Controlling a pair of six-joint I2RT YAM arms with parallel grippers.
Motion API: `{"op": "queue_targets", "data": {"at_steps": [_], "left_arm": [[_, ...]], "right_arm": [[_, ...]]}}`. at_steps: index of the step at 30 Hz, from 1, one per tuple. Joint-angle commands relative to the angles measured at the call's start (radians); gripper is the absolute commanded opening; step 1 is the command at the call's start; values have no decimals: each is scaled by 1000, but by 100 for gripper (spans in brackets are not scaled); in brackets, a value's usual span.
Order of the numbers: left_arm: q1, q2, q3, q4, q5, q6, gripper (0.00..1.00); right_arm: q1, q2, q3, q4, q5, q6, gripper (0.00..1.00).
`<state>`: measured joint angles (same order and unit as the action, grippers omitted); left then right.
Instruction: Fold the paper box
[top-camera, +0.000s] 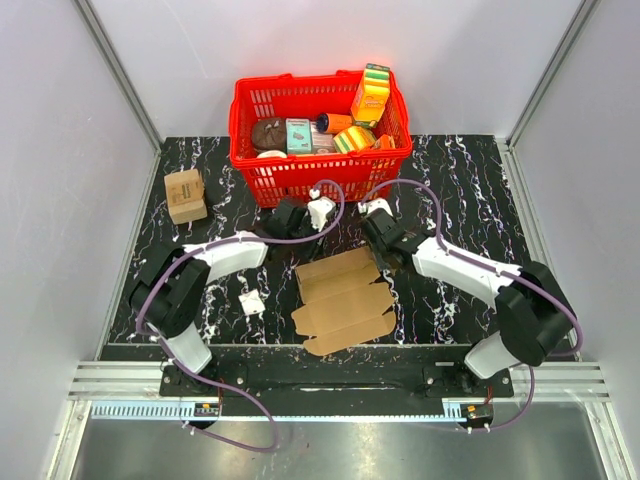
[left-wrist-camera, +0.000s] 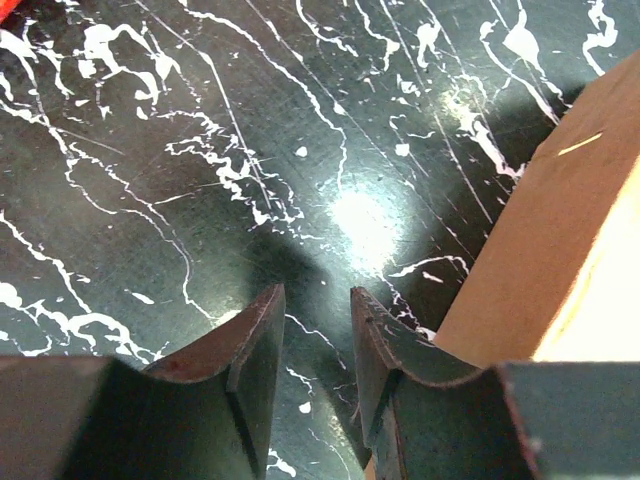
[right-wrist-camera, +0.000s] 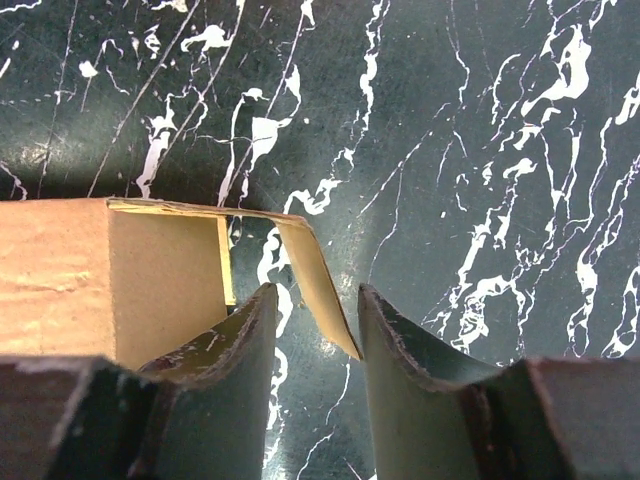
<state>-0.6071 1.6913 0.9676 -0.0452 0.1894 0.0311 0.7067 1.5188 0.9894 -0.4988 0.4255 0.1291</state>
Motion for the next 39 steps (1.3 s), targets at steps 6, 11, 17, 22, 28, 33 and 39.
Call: {"op": "queue_targets", "data": {"at_steps": [6, 11, 17, 22, 28, 33, 39], "left_arm": [[17, -139, -98, 175, -130, -28, 37], [17, -235, -185, 287, -174, -79, 38], [17, -390, -339, 500, -159, -122, 38], [12, -495, -444, 648, -27, -112, 42], [-8, -475, -429, 667, 151, -80, 61], [-10, -443, -399, 617, 261, -50, 63], [-11, -397, -353, 544, 332, -8, 54]], "right_arm": [[-35, -193, 37, -24, -57, 69, 49], [-39, -308, 34, -24, -122, 142, 50], [-47, -394, -50, 63, -272, 274, 45], [-75, -393, -133, 172, -398, 362, 42], [-136, -385, -185, 221, -468, 408, 44], [-202, -391, -222, 235, -533, 449, 45], [-266, -382, -265, 272, -606, 492, 46]]}}
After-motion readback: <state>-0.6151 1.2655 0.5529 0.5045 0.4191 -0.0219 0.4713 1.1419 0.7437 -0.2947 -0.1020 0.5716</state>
